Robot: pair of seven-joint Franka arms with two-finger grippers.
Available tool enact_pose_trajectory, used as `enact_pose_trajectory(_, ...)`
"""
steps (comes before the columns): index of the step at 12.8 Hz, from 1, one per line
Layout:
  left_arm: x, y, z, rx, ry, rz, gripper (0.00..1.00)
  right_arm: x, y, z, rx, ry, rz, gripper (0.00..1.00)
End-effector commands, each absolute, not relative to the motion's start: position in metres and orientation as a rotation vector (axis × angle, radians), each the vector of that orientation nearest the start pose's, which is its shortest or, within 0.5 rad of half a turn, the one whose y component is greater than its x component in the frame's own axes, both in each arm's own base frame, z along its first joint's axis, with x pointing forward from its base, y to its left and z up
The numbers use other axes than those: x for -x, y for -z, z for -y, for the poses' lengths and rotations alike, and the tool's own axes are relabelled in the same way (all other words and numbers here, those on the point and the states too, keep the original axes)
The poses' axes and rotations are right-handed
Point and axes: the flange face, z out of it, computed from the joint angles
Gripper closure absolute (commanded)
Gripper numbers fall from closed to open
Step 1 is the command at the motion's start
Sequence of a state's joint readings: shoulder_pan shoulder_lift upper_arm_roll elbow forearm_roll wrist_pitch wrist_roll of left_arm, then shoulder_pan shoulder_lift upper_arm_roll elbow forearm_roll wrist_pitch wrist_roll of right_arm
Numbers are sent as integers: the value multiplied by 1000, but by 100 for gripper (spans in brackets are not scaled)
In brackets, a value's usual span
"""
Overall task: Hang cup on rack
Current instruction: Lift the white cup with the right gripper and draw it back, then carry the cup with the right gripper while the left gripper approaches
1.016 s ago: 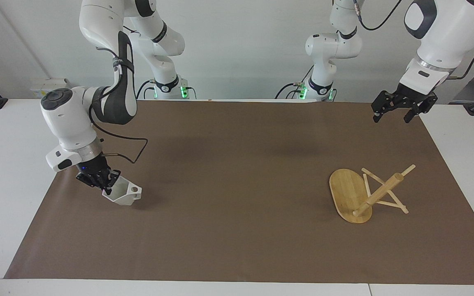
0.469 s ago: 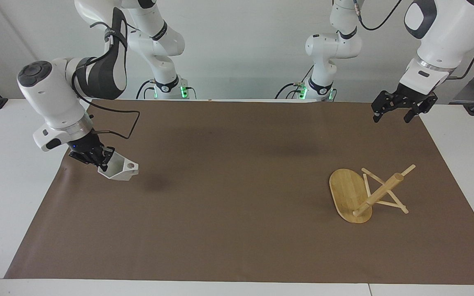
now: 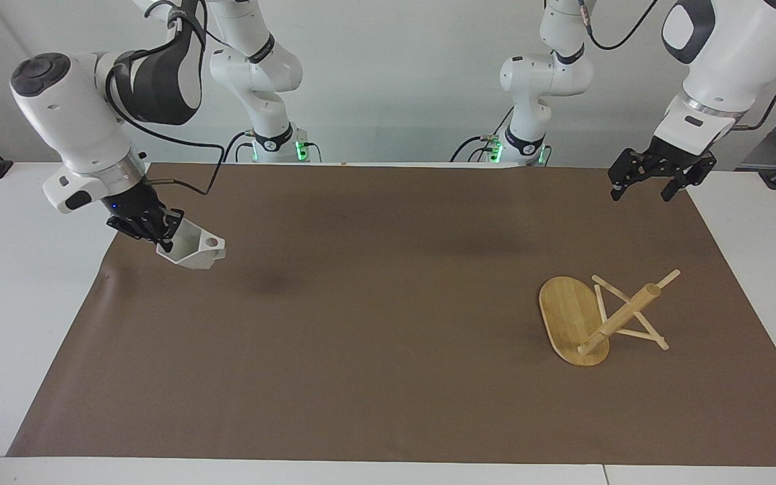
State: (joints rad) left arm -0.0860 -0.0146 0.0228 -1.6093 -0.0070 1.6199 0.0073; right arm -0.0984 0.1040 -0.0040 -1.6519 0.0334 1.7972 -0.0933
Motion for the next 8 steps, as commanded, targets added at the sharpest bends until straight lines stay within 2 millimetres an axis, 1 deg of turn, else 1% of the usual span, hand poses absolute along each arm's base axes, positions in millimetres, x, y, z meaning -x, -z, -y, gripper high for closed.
enact_pose_trajectory(1, -545, -621, 35, 3154, 31, -96, 0, -586, -561, 57, 3117, 52, -10, 100)
enact_pose_trajectory(3, -545, -622, 45, 3153, 45, -127, 0, -581, -567, 57, 3115, 28, -9, 100)
enact_pose_trajectory(6, -544, -622, 37, 3154, 38, -94, 0, -574, -573, 55, 3113, -15, -5, 100)
enact_pose_trajectory(8, -540, -614, 35, 3154, 11, -86, 0, -568, -579, 53, 3111, -36, -1, 100)
